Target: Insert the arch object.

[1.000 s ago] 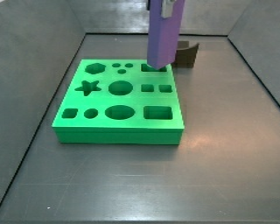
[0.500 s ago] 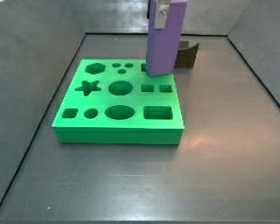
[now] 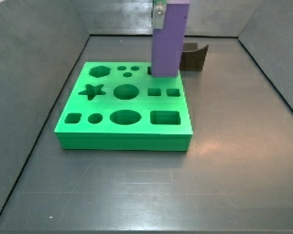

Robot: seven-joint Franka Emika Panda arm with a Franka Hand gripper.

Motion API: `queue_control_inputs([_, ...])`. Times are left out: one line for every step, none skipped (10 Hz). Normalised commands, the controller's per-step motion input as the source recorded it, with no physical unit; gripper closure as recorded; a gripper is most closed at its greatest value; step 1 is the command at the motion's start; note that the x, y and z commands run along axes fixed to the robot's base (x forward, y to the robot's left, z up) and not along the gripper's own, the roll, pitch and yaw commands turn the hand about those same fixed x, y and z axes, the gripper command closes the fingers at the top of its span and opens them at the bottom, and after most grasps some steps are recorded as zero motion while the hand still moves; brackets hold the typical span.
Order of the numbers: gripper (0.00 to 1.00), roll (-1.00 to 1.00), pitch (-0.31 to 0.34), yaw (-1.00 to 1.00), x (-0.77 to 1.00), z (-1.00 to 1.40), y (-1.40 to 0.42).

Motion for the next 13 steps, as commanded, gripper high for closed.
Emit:
queue_control_inputs([1.00, 0.00, 0.000, -0.86, -0.25, -0.17, 0.07])
queue_control_inputs([1.00, 0.00, 0.000, -0.59, -0.17, -0.11, 0.36])
queue_control_inputs([1.00, 0.00, 0.000, -0.10, -0.12, 0.00, 0.29])
queue_control_inputs([1.00, 0.01, -0.007, 0.13, 0.00, -0.17, 0.22])
queue_control_inputs([1.00, 0.00, -0.010, 0.39, 0.19, -0.23, 0.23])
queue_control_inputs([1.00, -0.06, 0.000, 0.27, 0.37, -0.27, 0.00])
queue_control_inputs([1.00, -0.09, 0.001, 0.22, 0.40, -0.25, 0.00])
queue_control_inputs([1.00, -0.21, 0.000, 0.11, 0.17, -0.15, -0.04])
queue_control_inputs([1.00, -0.27, 0.000, 0.10, 0.00, -0.13, -0.07])
queue_control_inputs([1.00, -0.27, 0.000, 0.09, -0.01, -0.09, -0.04])
queue_control_inputs([1.00, -0.28, 0.000, 0.00, -0.04, -0.07, -0.03])
queue_control_inputs([1.00, -0.18, 0.000, 0.00, 0.00, -0.09, -0.04])
queue_control_inputs([1.00, -0.11, 0.000, 0.00, 0.04, -0.15, -0.07])
